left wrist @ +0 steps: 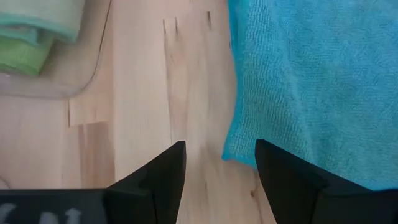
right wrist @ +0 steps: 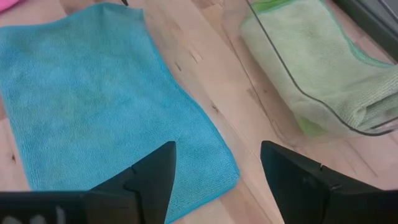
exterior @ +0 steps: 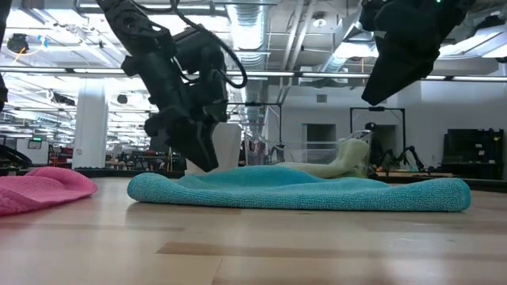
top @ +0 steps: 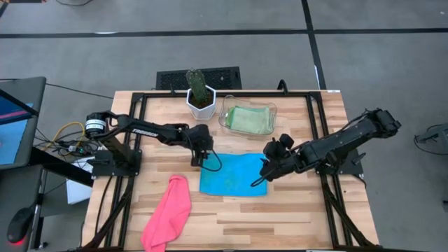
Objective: Fold microfiber towels
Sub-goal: Fold the blue towel on the table
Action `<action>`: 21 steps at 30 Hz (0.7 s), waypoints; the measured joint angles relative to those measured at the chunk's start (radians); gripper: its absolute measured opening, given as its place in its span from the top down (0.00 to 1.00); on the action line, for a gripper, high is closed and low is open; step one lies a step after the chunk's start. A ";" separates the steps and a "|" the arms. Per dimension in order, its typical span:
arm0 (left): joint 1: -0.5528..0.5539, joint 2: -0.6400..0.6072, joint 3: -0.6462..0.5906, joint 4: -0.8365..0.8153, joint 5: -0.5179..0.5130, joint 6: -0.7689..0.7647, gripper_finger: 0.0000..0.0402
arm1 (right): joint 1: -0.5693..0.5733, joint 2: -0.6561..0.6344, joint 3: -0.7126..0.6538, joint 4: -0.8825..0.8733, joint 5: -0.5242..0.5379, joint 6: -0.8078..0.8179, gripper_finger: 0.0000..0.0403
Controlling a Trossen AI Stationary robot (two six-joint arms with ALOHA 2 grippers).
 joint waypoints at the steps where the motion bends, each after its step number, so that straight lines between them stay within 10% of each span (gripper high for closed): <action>1: -0.001 0.000 -0.003 -0.001 -0.009 0.000 0.54 | 0.000 0.000 0.000 0.000 0.000 0.000 0.35; 21: -0.018 0.096 0.065 -0.092 -0.090 0.013 0.59 | 0.002 0.001 0.000 -0.003 -0.004 0.000 0.35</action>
